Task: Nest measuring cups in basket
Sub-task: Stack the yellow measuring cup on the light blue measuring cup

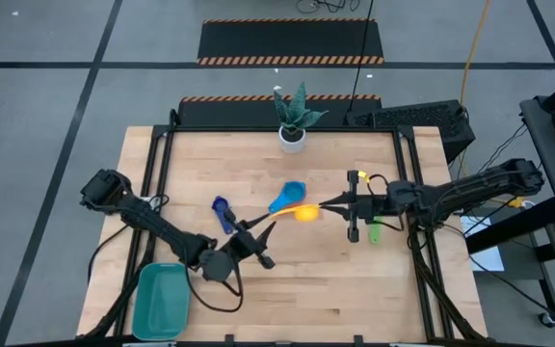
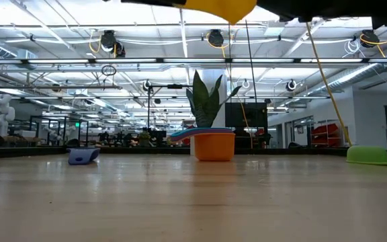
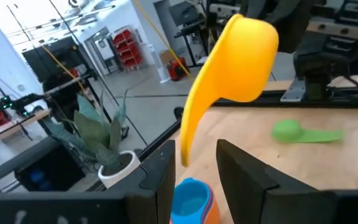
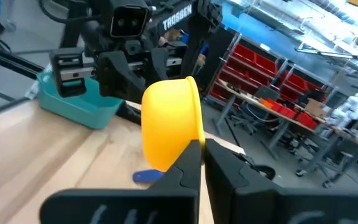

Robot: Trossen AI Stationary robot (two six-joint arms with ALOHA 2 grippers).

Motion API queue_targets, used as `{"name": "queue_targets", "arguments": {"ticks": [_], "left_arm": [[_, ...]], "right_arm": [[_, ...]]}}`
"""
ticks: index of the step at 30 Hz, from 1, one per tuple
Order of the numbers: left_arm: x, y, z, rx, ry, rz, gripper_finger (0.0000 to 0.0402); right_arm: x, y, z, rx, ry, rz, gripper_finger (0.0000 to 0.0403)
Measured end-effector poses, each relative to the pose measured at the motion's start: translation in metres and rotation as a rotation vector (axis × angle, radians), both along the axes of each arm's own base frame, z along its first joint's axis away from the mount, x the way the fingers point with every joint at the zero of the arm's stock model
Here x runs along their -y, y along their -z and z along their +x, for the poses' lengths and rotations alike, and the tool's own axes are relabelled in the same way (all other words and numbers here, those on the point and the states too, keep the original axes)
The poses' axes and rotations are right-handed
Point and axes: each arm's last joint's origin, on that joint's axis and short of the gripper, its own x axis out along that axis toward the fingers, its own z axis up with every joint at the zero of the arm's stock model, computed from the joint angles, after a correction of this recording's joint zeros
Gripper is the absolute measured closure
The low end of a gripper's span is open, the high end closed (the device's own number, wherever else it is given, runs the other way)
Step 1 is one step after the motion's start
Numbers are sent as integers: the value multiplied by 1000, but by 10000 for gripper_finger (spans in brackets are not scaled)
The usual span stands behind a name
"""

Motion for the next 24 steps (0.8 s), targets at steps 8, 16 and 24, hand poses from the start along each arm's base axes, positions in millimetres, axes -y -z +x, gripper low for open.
{"name": "queue_targets", "arguments": {"ticks": [8, 16, 24], "left_arm": [[2, -5, 0, 26, 4, 0, 282], [2, -6, 0, 26, 5, 7, 282], [3, -10, -1, 29, 16, 26, 282]], "right_arm": [[-2, -2, -1, 15, -61, 28, 403], [-2, -2, -1, 14, -61, 43, 403], [-2, -2, -1, 14, -60, 43, 403]]}}
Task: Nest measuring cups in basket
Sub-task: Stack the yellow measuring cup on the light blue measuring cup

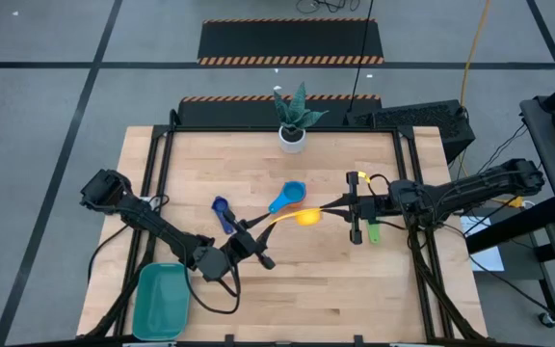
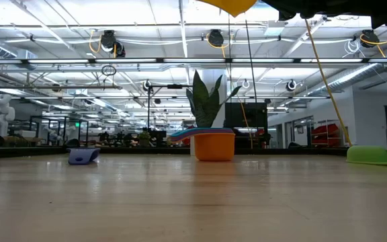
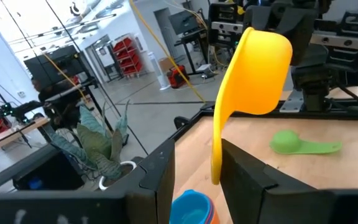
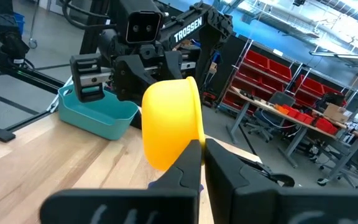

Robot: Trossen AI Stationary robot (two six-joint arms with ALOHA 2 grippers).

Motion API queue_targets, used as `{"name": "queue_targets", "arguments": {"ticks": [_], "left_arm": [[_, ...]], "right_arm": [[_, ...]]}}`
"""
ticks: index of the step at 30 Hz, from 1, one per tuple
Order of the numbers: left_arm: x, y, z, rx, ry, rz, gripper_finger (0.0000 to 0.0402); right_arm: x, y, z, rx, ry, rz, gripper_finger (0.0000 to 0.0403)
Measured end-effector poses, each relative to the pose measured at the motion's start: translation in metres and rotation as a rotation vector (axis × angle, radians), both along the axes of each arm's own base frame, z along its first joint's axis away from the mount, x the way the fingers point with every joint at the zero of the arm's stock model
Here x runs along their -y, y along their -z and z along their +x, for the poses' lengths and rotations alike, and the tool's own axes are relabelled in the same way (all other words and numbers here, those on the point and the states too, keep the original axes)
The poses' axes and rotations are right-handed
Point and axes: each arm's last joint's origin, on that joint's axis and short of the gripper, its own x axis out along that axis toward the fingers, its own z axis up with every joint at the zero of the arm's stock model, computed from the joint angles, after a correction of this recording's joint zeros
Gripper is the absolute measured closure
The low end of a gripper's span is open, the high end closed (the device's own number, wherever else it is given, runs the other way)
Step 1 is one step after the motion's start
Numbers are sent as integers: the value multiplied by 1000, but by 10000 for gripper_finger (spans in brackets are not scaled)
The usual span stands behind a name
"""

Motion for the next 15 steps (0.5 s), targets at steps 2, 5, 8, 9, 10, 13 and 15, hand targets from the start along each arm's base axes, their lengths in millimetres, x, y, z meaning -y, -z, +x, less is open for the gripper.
{"name": "queue_targets", "arguments": {"ticks": [2, 5, 8, 9, 10, 13, 15], "left_arm": [[1, 0, 0, -1, 2, 1, 289], [2, 0, -1, -4, 6, 4, 319], [3, 0, -1, -15, 14, 17, 367], [4, 0, -2, -18, 22, 20, 383], [5, 0, -2, -19, 30, 21, 389], [5, 1, -2, -26, 39, 26, 386], [5, 1, -2, -46, 38, 45, 383]], "right_arm": [[0, 0, 0, 0, 0, 0, 403], [0, 0, 0, 0, 0, 0, 403], [0, 0, 0, 0, 0, 0, 403], [0, 0, 0, 0, 0, 0, 403], [0, 0, 0, 0, 0, 0, 403], [0, 0, 0, -3, 0, -1, 402], [0, 1, 0, -13, 2, -3, 398]]}}
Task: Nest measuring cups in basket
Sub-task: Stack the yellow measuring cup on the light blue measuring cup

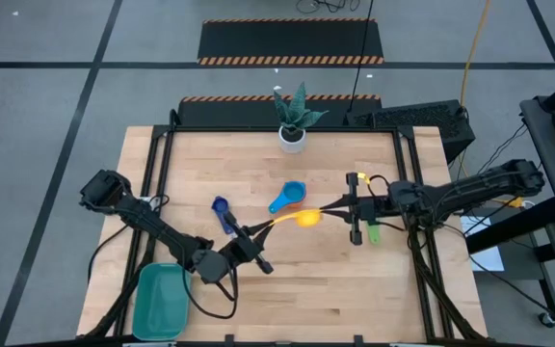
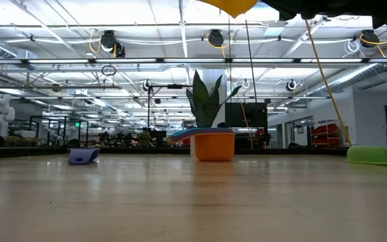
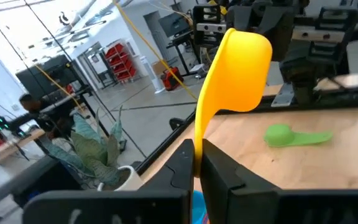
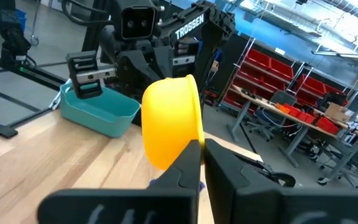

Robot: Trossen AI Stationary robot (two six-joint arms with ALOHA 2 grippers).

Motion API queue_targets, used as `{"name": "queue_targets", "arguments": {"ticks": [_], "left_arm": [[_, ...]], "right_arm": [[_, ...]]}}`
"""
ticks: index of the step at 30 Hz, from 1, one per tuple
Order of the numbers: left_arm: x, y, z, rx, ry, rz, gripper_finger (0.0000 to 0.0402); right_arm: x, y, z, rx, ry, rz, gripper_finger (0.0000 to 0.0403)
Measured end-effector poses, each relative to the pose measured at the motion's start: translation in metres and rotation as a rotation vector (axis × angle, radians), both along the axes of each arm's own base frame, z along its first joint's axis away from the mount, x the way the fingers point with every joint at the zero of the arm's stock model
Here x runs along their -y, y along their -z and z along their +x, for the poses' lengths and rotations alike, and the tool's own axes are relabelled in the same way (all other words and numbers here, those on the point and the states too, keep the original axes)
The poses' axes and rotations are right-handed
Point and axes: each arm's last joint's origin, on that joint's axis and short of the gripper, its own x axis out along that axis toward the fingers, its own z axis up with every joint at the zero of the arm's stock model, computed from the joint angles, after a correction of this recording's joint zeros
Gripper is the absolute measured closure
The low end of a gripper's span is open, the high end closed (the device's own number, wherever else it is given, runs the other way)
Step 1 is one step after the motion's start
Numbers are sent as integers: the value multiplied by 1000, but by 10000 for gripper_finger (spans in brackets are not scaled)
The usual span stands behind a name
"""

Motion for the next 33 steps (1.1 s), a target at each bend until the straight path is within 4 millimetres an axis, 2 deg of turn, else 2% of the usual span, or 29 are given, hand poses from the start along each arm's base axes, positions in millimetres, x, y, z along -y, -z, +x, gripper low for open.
{"name": "queue_targets", "arguments": {"ticks": [5, 10, 15, 21, 25, 30, 33], "left_arm": [[-3, 0, 1, -94, -32, 111, 394], [-3, 2, -1, -184, -96, 202, 392], [-7, 13, -1, -231, -105, 198, 394], [-31, 35, 0, -289, -183, 141, 395], [-46, 41, 2, -350, -226, 159, 395], [-61, 46, 9, -407, -201, 147, 395], [-65, 57, 16, -460, -202, 181, 395]], "right_arm": [[2, 3, 0, -34, 21, -10, 374], [10, 8, -5, -119, 201, -49, 352], [16, 11, -16, -191, 364, -79, 339], [19, 9, -25, -215, 423, -88, 340], [20, 8, -27, -211, 433, -86, 343], [22, 10, -29, -238, 504, -113, 343], [23, 11, -29, -246, 540, -124, 344]]}}
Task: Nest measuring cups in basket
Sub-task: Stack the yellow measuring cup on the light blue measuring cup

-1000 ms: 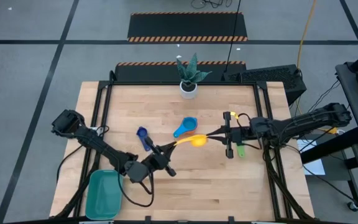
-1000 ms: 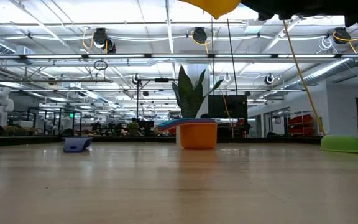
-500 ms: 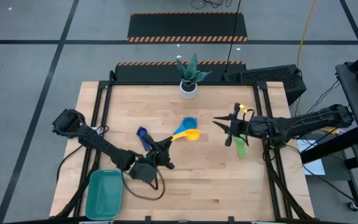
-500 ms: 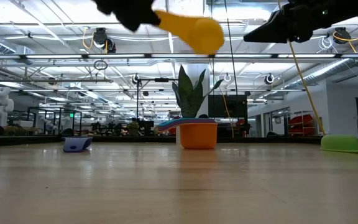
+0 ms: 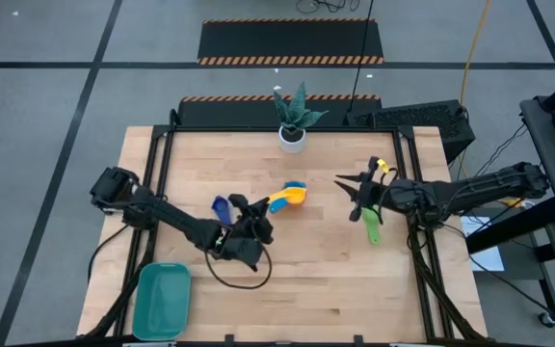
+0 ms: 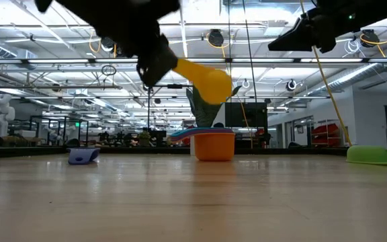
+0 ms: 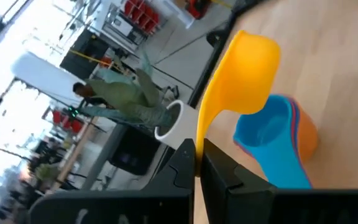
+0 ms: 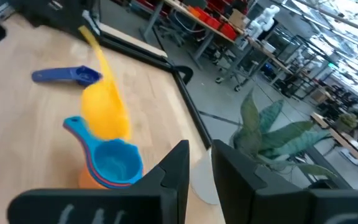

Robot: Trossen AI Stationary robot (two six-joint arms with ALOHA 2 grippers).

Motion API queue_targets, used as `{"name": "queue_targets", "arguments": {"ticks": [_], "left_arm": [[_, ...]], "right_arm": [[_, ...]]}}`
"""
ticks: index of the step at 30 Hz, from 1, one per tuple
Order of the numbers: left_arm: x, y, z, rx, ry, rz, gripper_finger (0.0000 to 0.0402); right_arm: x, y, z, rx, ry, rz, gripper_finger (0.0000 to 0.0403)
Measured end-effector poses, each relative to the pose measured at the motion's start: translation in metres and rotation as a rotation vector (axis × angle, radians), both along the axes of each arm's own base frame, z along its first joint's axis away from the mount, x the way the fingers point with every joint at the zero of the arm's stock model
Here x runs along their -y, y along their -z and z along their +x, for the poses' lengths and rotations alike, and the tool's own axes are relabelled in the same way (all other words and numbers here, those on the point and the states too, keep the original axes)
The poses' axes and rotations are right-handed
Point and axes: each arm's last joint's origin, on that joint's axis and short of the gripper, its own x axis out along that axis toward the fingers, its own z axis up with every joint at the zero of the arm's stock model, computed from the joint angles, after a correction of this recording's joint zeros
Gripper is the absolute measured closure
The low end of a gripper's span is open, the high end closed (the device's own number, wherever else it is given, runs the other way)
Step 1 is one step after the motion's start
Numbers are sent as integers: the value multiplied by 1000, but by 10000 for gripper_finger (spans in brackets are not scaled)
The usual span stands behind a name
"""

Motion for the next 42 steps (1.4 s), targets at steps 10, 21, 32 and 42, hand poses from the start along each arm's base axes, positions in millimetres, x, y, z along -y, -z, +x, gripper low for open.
{"name": "queue_targets", "arguments": {"ticks": [10, 21, 32, 42], "left_arm": [[-2, 36, 19, -155, -66, 198, 395], [-20, 52, 28, -201, -115, 215, 395], [-21, 54, 30, -214, -48, 174, 393], [-21, 55, 29, -245, -38, 183, 349]], "right_arm": [[0, -1, 0, -2, -1, -26, 344], [0, -3, 0, -3, -8, -58, 344], [0, -5, -2, 12, -8, -57, 344], [0, -6, -3, 15, -10, -55, 344]]}}
